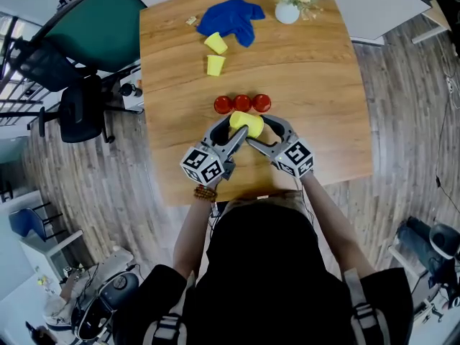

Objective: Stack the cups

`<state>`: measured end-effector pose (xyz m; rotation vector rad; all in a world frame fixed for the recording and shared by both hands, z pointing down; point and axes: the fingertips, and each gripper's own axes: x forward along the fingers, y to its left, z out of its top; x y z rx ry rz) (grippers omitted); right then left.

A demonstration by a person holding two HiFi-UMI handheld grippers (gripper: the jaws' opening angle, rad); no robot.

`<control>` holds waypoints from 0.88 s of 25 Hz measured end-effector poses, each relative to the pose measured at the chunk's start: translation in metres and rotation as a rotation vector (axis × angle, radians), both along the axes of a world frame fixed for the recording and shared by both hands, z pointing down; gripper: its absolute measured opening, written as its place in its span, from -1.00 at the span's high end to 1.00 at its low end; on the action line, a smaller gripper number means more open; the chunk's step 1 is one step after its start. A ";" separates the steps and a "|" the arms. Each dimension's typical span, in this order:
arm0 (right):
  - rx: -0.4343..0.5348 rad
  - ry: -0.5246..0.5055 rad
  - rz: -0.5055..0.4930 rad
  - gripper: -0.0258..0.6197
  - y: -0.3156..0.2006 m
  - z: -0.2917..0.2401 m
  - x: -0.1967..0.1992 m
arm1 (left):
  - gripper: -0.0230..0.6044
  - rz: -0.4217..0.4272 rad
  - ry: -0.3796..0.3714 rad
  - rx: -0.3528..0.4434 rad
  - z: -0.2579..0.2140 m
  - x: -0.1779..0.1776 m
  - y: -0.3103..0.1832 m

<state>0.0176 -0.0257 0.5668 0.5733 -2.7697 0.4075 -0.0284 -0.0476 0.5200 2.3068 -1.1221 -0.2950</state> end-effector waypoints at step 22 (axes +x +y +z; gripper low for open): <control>-0.032 0.080 0.125 -0.02 0.004 0.020 0.057 | 0.10 -0.118 -0.765 0.107 0.056 -0.045 -0.068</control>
